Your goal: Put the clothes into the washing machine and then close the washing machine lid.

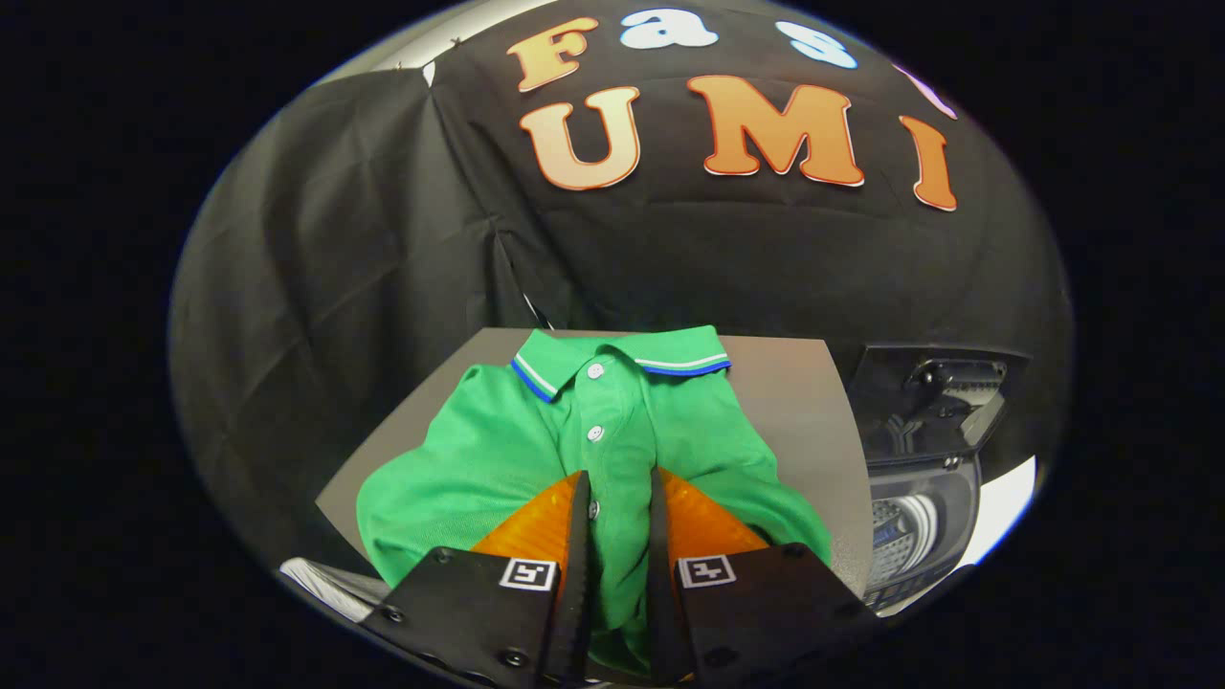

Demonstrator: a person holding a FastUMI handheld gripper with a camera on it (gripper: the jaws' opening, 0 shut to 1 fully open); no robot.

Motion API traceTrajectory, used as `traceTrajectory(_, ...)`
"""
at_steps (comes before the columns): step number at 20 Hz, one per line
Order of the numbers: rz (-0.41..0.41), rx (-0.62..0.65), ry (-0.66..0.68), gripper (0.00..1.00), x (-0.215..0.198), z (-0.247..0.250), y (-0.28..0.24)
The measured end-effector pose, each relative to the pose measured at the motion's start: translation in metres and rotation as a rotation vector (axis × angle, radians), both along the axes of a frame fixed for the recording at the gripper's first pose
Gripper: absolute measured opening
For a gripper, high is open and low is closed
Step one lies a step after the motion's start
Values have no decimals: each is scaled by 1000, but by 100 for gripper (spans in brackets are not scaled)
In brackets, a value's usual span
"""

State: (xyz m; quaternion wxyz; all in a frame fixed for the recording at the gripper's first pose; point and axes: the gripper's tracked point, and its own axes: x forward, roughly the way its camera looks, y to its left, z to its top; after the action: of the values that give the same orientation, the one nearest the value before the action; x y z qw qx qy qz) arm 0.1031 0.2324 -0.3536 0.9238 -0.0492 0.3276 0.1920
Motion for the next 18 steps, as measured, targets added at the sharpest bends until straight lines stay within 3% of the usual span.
traceTrajectory(8,19,154,88,15,6,18,0)
traceTrajectory(18,17,231,14,15,47,105,-54)
